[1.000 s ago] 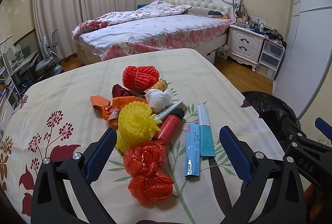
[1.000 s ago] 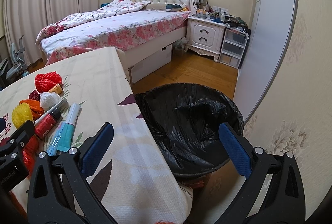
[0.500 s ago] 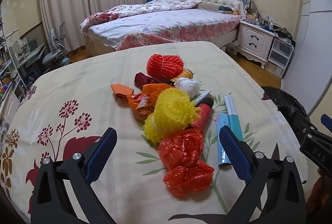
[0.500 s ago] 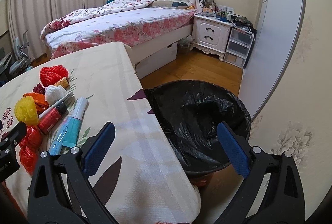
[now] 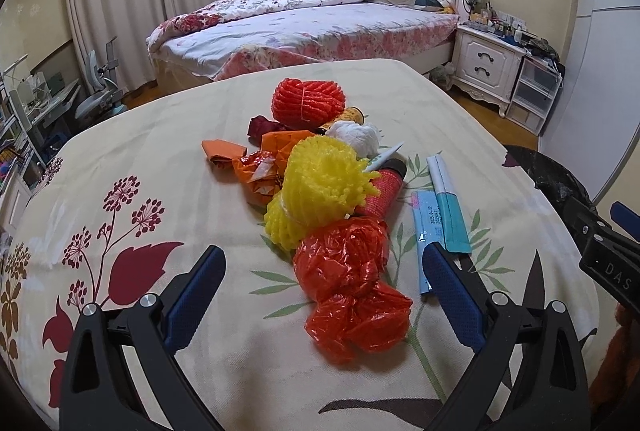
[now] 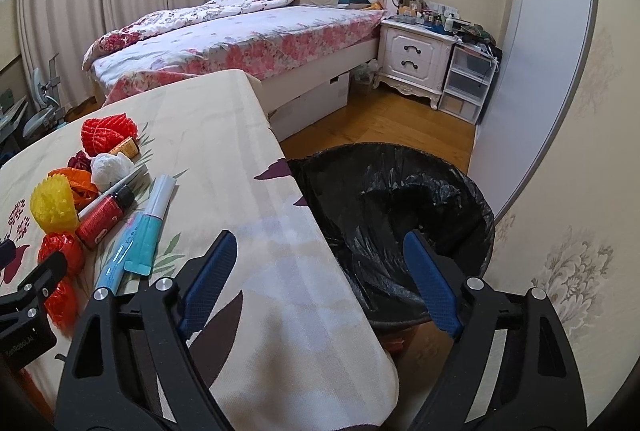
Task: Collect trash
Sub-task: 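Lower the left gripper onto the red cellophane bag and close it, then grasp the yellow spiky ball with the right gripper while the left gripper holds the red bag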
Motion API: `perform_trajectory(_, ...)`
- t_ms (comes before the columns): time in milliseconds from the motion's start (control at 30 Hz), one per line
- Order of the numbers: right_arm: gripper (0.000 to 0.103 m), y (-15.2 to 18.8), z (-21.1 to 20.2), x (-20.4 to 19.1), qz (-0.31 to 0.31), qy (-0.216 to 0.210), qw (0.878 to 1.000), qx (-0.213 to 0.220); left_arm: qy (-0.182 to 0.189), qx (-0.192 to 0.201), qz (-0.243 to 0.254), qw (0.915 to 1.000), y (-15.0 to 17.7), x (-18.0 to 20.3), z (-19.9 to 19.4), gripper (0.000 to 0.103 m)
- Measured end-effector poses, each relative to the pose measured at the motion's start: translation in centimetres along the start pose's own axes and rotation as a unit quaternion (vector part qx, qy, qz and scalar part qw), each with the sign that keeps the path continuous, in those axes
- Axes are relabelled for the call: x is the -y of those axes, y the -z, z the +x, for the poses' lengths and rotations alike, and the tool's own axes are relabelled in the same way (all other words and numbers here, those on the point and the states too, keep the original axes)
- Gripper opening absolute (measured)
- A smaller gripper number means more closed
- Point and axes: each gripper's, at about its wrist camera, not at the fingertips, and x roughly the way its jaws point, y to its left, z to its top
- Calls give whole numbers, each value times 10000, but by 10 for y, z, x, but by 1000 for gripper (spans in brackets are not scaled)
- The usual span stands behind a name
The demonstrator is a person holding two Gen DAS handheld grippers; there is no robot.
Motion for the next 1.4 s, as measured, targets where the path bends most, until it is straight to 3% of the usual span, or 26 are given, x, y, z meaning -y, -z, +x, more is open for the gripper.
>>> perform_trajectory(200,83,3,0,-6,-19,-62,10000,-29,-36,-62,-3,10000,2,-4,2,94)
perform_trajectory(233,83,4,-1,-8,-29,-77,10000,-34,-29,-79,15,10000,2,-4,3,87)
perform_trajectory(267,83,5,-1,-9,-41,-87,9999,-40,35,-121,43,9999,4,-4,4,74)
perform_trajectory(333,83,5,-2,-11,-62,-113,9999,-47,256,-268,7,9993,4,-4,9,69)
perform_trajectory(567,83,5,-2,-15,-112,-173,9998,-69,389,-286,133,9987,9,-6,2,45)
perform_trajectory(1000,83,-1,-9,-50,-376,-486,9981,-54,265,-28,-114,9996,6,-46,-25,43)
perform_trajectory(1400,83,-15,-23,-129,-942,-1241,9878,53,-534,95,-790,9954,4,-139,-29,43)
